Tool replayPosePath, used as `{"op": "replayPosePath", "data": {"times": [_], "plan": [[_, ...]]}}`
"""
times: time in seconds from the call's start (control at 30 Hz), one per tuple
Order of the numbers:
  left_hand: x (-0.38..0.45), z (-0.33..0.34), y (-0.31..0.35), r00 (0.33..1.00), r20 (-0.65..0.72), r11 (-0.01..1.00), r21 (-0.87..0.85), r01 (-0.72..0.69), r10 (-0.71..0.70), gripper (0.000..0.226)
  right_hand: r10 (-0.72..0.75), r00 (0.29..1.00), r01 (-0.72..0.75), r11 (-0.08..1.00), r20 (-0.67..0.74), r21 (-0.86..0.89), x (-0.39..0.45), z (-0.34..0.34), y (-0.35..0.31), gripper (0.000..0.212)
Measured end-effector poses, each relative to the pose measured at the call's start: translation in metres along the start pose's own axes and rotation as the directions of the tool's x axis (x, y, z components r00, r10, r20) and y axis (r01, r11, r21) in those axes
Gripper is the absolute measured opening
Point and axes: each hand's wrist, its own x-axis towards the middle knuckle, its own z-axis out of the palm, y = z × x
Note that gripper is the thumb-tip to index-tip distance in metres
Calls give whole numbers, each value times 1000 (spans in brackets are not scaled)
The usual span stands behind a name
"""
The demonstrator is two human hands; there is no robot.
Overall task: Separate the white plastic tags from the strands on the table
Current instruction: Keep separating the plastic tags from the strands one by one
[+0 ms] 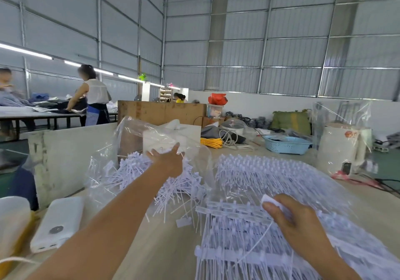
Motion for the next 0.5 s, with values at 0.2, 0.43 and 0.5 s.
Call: {"op": "replayPosePath", "data": {"times": [0.2, 0.43, 0.5], "plan": [[-1, -8, -35, 966, -133, 878, -403, -259, 223, 41, -28, 999, 29, 997, 17, -71, 1, 1, 6, 26], [-9, -35, -47, 984, -176, 960, -279, -27, -23, 19, -37, 998, 40, 997, 49, -66, 2, 1, 7, 21], [-21, -41, -34, 993, -116, 997, -82, 14, -23, 24, -40, 998, 43, 997, 54, -62, 3, 1, 7, 18]]}}
